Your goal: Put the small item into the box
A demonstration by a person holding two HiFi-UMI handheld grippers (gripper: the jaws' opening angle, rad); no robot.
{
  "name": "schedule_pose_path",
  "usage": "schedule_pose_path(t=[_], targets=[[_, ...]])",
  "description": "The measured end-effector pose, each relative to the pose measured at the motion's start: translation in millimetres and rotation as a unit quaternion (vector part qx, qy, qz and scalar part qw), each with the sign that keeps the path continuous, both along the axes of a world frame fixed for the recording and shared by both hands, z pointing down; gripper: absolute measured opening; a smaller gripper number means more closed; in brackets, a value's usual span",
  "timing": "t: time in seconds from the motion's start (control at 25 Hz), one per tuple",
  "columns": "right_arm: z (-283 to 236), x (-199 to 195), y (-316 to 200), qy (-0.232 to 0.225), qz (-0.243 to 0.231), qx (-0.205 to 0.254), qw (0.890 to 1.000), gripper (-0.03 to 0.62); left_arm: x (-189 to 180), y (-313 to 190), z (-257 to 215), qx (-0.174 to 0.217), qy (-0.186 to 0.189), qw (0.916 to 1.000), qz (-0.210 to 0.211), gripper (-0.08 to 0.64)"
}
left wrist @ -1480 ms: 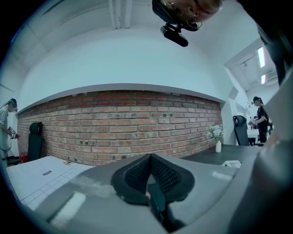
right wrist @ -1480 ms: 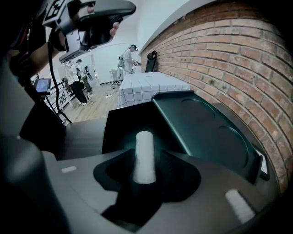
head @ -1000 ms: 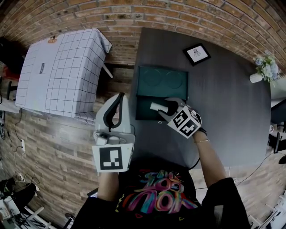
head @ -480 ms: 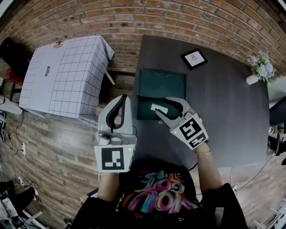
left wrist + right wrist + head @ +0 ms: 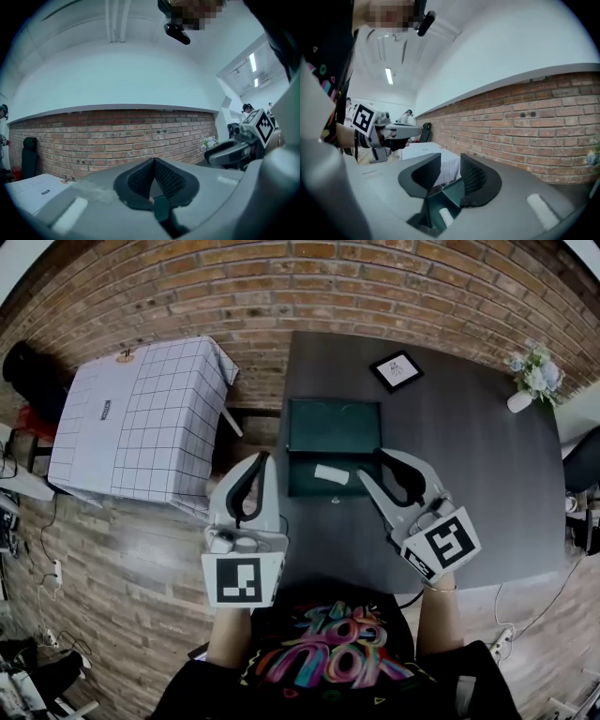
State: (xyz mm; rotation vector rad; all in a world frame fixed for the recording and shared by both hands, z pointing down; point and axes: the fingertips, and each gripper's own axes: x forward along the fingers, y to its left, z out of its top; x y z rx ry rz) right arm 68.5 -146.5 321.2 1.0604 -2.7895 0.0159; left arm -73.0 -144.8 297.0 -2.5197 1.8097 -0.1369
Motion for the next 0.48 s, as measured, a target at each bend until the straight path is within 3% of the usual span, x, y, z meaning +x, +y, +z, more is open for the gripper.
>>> schedule_pose_path(t=[0.2, 0.48], targets=[[-26.6, 40.0, 8.2, -0.040, 0.055, 0.020, 0.997, 0.101, 0.5, 2.7, -5.0, 0.006, -0.003, 1.0000, 0.000, 0.002], [-47.7, 91.1, 19.0, -0.060, 0.123, 0.048, 0.989, 0.040, 5.0, 4.8, -7.4, 0.008, 0.000, 1.0000, -0.002, 0.002]])
